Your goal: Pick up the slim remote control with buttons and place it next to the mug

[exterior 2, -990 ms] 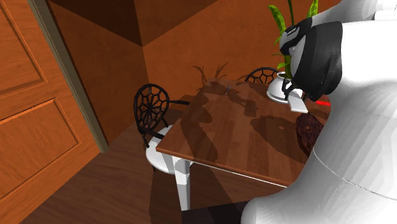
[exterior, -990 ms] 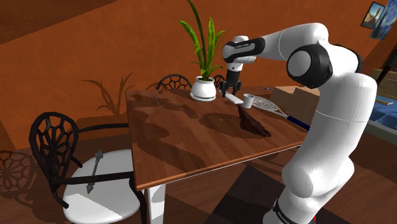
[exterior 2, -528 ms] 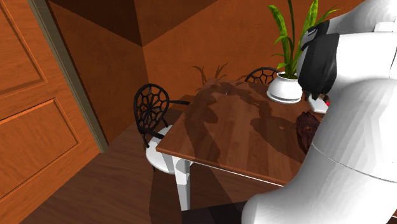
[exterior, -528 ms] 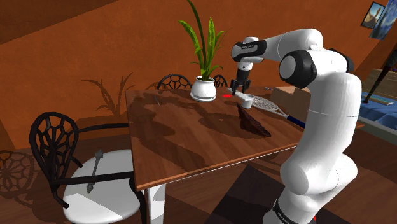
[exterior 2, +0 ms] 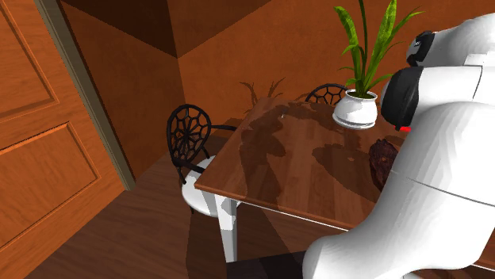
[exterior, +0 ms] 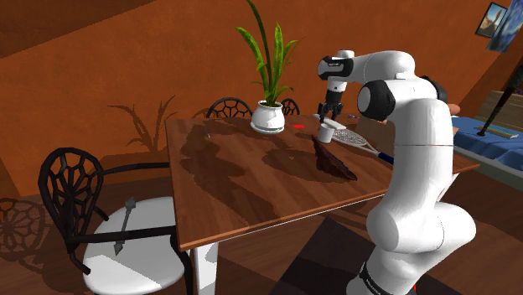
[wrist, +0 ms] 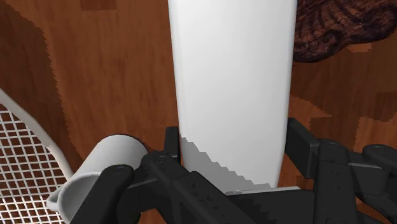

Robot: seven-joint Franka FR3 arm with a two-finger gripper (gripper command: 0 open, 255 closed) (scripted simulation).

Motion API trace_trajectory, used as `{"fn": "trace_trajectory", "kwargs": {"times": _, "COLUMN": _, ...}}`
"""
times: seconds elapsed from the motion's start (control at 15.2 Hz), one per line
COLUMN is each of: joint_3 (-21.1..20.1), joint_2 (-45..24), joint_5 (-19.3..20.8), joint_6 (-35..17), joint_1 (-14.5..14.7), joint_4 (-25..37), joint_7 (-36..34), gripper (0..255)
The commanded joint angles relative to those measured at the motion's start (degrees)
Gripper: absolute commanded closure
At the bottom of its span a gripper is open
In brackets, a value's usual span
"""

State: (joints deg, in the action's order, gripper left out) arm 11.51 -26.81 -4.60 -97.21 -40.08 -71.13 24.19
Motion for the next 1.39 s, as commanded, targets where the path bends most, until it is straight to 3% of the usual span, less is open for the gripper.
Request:
{"fn": "trace_trajectory", "kwargs": {"times": 0.0, "joint_3": 0.2, "joint_2": -5.0, "joint_5": -1.0, "joint_6": 2.7, "joint_1": -2.2, "joint_4": 7.6, "joint_7": 1.9, "gripper": 255}}
{"fn": "trace_trajectory", "kwargs": {"times": 0.13, "joint_3": 0.3, "joint_2": -10.5, "joint_5": -1.9, "joint_6": 6.2, "joint_1": -4.8, "joint_4": 16.6, "joint_7": 3.7, "gripper": 255}}
{"fn": "trace_trajectory", "kwargs": {"times": 1.32, "joint_3": 0.2, "joint_2": -8.9, "joint_5": -1.8, "joint_6": -8.7, "joint_1": -3.6, "joint_4": 0.1, "joint_7": 4.1, "gripper": 255}}
